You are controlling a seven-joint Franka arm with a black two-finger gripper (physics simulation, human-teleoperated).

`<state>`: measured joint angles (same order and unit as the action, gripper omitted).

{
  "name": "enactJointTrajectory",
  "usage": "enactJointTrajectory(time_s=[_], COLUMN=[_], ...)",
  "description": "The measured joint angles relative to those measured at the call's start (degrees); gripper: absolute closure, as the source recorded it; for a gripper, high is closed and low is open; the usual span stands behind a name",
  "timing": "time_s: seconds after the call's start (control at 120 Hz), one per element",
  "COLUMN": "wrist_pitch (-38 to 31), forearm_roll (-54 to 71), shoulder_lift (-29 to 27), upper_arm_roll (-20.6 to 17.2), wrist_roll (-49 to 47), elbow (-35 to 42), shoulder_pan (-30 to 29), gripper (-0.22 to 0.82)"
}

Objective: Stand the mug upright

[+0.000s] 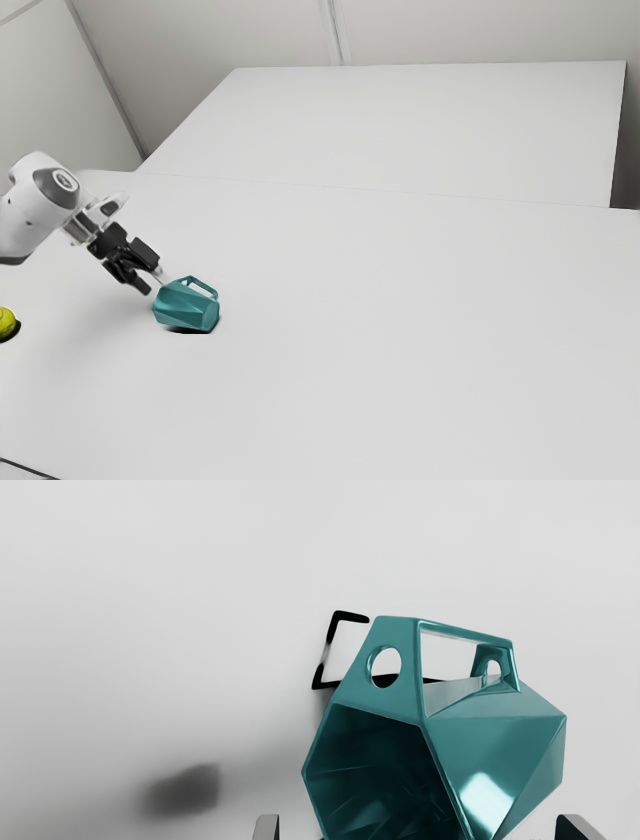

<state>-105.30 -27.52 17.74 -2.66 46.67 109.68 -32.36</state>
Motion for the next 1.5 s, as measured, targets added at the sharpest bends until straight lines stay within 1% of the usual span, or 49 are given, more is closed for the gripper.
enactJointTrajectory(time_s=[0.25, 0.467, 0.75, 0.983, 1.042, 1.175, 1.367, 1.5], wrist_pitch=[5.5, 8.2, 10.0, 11.0, 11.1, 11.0, 10.7, 10.0], forearm_roll=[-4.4, -5.8, -7.2, -7.4, -7.4, -7.5, -7.5, -6.4], shoulder_lift=[0.7, 2.2, 2.6, 1.9, 1.9, 1.3, -0.1, -2.7], upper_arm_roll=[0.0, -0.1, -0.3, -0.3, -0.4, -0.7, -0.9, -2.8], wrist_roll=[3.0, 4.8, 6.4, 7.2, 7.4, 7.7, 8.0, 7.6], elbow=[0.2, 0.5, 0.6, 0.3, 0.2, 0.3, 0.6, 0.9], shoulder_pan=[-0.5, -0.6, -0.4, 0.0, 0.1, 0.1, 0.2, 0.3], gripper=[0.0, 0.01, 0.27, 0.57, 0.63, 0.7, 0.76, 0.77])
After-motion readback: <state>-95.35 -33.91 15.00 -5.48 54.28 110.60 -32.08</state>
